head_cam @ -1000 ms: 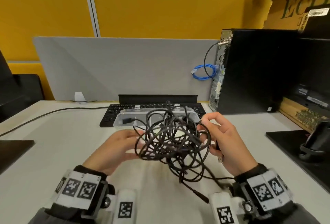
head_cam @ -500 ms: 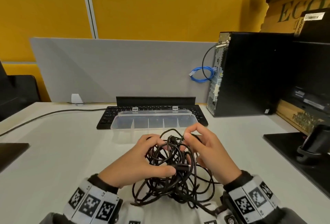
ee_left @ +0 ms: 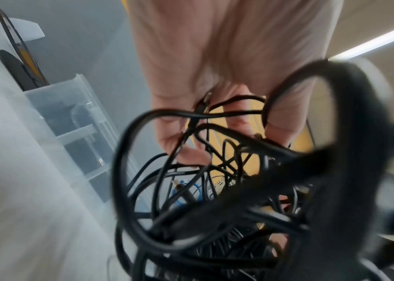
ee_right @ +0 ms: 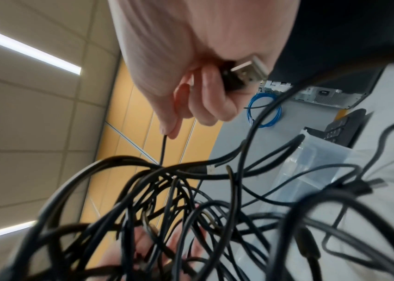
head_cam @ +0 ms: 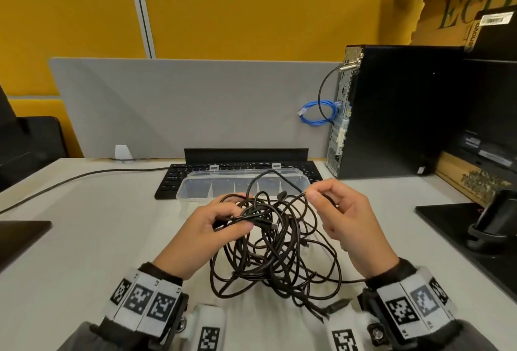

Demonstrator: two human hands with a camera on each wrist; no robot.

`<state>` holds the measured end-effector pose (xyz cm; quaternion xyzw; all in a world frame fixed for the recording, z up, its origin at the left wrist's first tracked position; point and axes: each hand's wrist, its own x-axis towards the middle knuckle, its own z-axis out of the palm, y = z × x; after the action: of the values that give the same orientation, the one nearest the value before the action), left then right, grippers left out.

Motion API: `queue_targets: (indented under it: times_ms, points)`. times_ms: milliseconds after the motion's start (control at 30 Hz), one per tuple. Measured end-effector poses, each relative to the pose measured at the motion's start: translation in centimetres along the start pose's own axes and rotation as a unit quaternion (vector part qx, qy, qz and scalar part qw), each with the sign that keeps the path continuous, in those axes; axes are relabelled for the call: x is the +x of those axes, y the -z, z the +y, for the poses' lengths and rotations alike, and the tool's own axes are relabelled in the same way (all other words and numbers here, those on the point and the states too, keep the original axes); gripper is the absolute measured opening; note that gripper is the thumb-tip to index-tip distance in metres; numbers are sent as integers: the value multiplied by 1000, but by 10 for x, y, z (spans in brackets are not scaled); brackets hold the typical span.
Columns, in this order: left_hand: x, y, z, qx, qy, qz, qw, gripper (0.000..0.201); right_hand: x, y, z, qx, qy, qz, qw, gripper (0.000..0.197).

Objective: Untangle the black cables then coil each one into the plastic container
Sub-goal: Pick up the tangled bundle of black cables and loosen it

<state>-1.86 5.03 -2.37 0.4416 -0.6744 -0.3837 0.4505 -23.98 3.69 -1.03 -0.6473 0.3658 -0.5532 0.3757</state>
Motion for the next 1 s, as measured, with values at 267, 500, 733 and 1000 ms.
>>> queue_targets:
  times_ms: [267,500,733,1000]
  points:
    - [2,-7,0,-75,-21,52,996,21,-1,-1,1,-52,53,-60,995,14]
    - [2,-17,10,-109,30,88,990,21,2,-3,2,-110,76,-89,987,15]
    - [0,-22,13,-117,76,100,985,25,5,-12,1,-159,106,-85,978,14]
    - [1,-24,15,-220,148,119,957,24,13,-8,1,-165,36,-92,981,10]
